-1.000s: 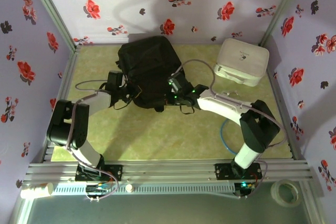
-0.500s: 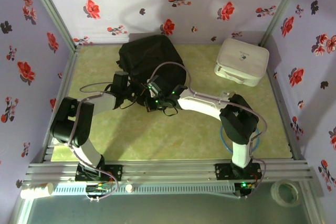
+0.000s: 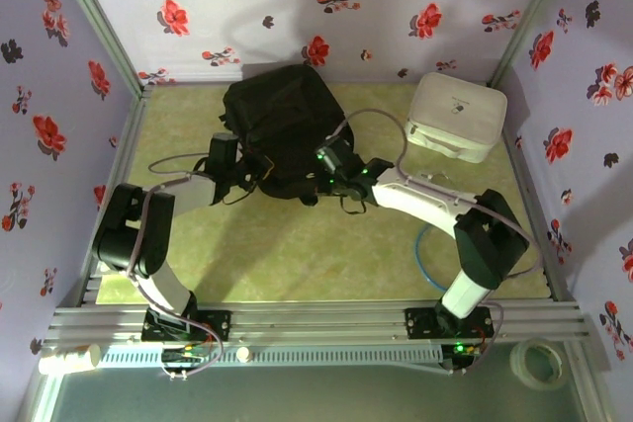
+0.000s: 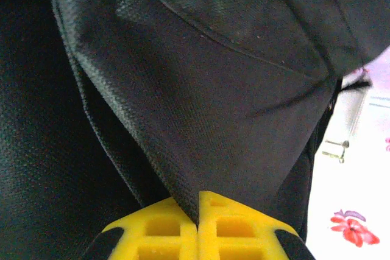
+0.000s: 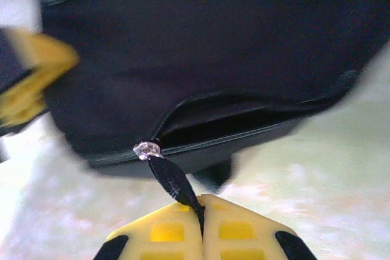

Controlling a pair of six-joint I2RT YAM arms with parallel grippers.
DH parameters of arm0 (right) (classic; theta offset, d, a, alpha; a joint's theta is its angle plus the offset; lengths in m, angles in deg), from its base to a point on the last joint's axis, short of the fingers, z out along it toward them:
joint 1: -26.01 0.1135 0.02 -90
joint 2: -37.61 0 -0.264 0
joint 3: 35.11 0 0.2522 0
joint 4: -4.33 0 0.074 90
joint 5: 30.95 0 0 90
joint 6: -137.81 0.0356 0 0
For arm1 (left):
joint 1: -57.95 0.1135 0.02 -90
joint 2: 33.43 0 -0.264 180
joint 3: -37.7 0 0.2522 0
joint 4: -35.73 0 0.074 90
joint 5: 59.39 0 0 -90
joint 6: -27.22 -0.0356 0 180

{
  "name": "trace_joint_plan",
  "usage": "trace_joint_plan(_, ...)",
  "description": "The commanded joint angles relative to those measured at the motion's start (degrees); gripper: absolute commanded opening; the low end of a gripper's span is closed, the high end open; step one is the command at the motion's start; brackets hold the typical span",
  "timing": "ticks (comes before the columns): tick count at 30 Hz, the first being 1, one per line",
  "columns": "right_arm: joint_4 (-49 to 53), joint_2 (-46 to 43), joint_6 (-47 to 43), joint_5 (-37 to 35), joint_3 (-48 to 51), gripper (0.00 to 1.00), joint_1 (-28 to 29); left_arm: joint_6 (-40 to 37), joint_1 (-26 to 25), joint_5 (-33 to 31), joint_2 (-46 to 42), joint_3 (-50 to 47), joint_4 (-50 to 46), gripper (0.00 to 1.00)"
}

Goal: Pack the student bag

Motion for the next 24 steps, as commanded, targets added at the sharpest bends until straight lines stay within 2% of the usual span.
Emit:
trace_joint_plan(1,6.94,-1.42,4.88,-8.29,1.28,0.00,-3.65,-3.42,2.86,-4.60,-1.02,-0.96,-2.93,0.00)
trace_joint_plan(11,9.80,0.09,6.09,-12.86,-0.65,0.00,-7.05,-5.94,3.55,-2.87,-0.78,-0.30,-4.88,0.00)
trace_joint_plan(19,9.55,4.33,2.30,-17.03,-4.97,0.00,-11.98,-6.97,3.77,-2.43,-1.34,-0.17,-5.65,0.00)
trace_joint_plan(24,7.99,5.78,-1.08,-15.20,-6.76,0.00,-13.64,-7.75,3.96,-2.26,-1.74,-0.22,-6.07,0.00)
